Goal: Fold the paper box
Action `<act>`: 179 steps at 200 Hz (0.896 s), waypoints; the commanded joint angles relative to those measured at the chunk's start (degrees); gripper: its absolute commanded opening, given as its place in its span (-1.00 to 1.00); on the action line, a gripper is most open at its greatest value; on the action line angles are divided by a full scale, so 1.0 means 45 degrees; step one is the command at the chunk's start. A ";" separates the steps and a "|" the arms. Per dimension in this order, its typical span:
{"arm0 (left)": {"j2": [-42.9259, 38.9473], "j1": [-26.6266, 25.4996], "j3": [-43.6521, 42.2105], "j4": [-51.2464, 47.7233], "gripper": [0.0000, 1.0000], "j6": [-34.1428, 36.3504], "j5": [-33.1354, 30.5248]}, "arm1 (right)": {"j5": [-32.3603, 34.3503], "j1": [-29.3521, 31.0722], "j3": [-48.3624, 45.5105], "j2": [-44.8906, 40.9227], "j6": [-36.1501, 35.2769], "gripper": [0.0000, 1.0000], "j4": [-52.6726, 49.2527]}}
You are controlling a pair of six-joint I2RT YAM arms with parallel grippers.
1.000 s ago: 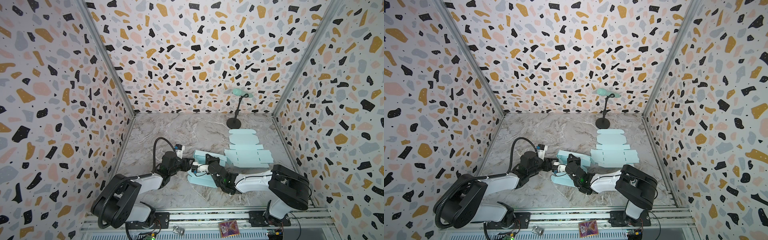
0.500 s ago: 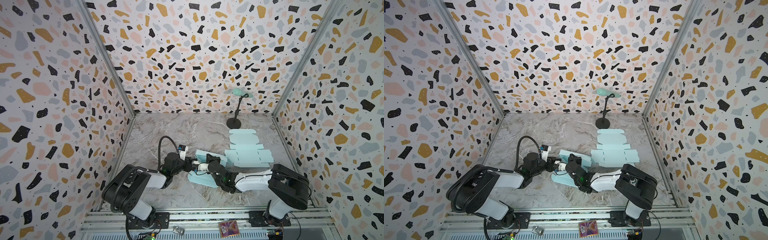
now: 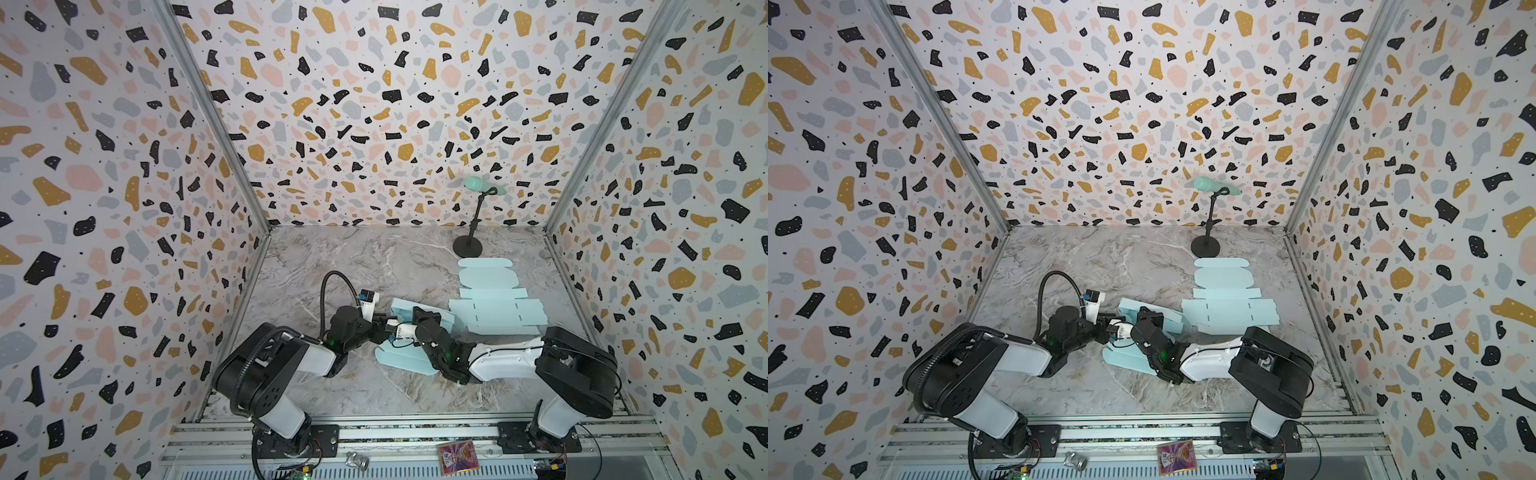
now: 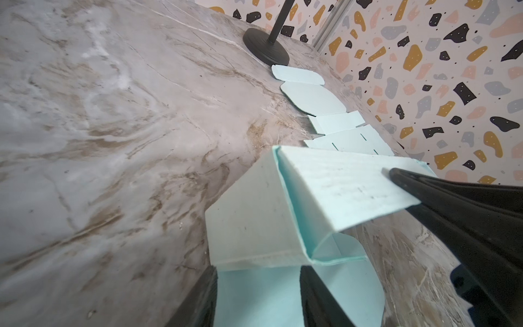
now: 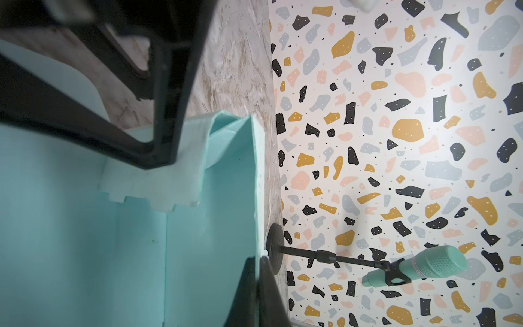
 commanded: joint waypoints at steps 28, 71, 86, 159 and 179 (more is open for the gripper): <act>0.0179 -0.0236 0.0212 0.2191 -0.05 0.0474 -0.0155 | -0.1303 0.0026 0.0454 -0.0053 0.0841 -0.94 -0.1296; -0.0105 -0.0276 0.0015 0.1960 -0.06 0.0504 -0.0361 | -0.1218 -0.0195 0.0429 -0.0048 0.0924 -0.95 -0.1206; -0.0227 -0.0276 -0.0352 0.2035 -0.05 0.0408 -0.0364 | -0.0982 -0.0276 0.0184 -0.0058 0.0620 -0.96 -0.0587; -0.0730 -0.0183 -0.1699 0.2839 -0.05 -0.0447 -0.0695 | 0.0034 -0.0143 -0.0941 0.0100 -0.1244 -1.00 0.2597; -0.0624 -0.0100 -0.1646 0.2840 -0.07 -0.0395 -0.0746 | 0.0037 -0.0135 -0.0951 0.0203 -0.1245 -1.00 0.2594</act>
